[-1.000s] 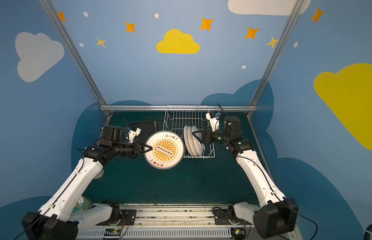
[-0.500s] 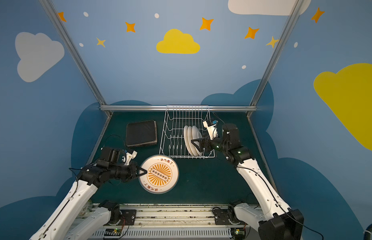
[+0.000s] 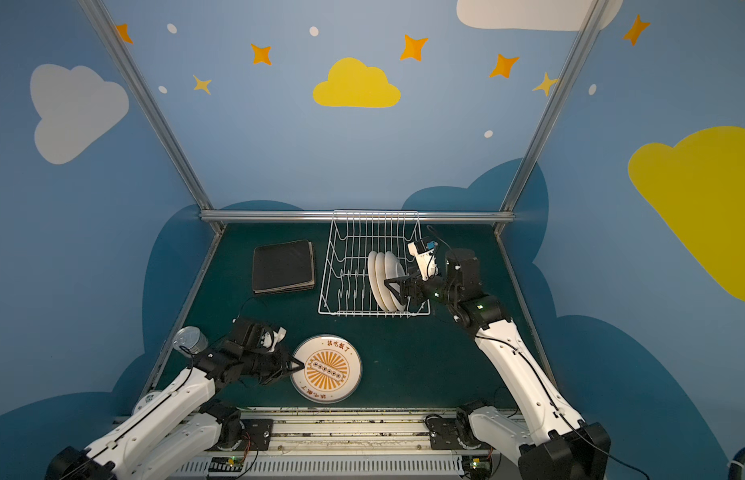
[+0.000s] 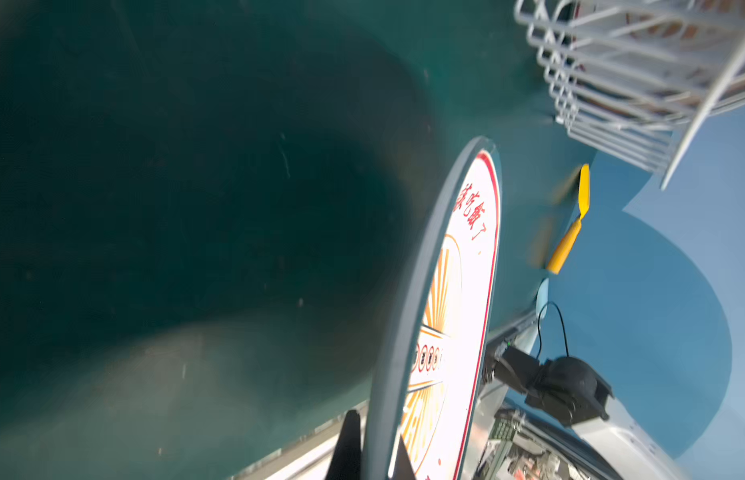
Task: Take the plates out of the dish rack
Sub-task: 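Lower the plate flat onto the table and open the left gripper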
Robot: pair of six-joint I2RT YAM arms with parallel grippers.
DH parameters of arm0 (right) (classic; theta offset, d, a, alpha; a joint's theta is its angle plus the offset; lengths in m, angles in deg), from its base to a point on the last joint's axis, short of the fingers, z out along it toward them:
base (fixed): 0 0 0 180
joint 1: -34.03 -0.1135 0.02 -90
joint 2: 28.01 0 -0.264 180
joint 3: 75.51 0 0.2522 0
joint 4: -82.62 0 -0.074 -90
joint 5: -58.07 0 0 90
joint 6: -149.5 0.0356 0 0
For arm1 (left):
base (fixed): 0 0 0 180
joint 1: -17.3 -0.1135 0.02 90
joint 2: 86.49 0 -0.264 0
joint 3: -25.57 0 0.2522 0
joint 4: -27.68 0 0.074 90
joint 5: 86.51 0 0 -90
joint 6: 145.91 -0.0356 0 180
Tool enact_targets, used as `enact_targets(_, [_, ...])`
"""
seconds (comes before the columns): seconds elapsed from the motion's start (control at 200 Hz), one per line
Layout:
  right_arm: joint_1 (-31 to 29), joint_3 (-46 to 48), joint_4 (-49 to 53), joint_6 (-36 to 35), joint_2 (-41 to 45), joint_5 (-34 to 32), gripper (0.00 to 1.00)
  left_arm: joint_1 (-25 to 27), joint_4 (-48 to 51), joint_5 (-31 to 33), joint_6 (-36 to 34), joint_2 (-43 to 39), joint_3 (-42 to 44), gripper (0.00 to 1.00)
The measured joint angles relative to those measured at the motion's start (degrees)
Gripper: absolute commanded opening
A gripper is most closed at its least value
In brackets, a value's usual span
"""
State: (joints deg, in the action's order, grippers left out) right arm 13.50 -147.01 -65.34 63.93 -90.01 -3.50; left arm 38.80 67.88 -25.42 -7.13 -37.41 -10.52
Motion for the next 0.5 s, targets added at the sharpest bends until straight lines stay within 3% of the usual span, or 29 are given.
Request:
enact_targets(0.33, [0.0,0.0,0.0,-0.6,-1.5,-0.5,0.92,0.0,-15.7,2.1,1.7,10.7,2.3,0.03])
enact_targets(0.501, [-0.1,0.0,0.0,-0.9,-2.5,-1.1,0.91,0.0,-20.4,0.3,1.6,17.5,1.1,0.09])
